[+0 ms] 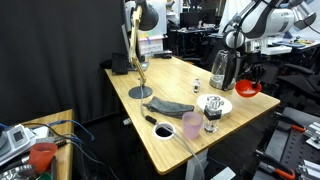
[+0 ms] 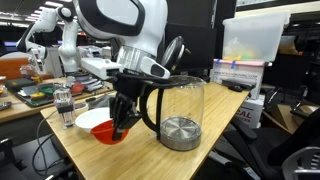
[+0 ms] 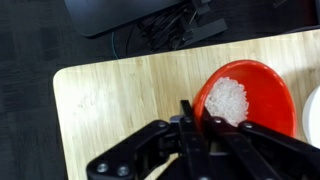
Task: Pour the contents in the orange bowl into the white bowl
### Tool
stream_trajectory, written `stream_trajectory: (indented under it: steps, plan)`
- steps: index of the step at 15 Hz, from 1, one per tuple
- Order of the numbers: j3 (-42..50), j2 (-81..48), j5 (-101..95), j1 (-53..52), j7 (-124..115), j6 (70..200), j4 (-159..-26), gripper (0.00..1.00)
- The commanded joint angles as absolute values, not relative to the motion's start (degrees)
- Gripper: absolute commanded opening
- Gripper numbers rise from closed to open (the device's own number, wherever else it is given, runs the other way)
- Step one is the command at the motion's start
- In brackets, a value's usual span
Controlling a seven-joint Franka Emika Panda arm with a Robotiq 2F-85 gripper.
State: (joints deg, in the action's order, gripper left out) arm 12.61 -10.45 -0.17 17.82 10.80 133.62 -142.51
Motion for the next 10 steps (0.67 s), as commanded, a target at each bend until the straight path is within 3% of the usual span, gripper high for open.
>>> stream_trajectory:
  steps: [1,10]
  plan:
    - [13.25,-1.94,-7.74,14.35,4.68,135.35,-148.12,0.02]
    - [4.73,3.65,-21.70,6.30,-19.12,133.38,-151.74,0.02]
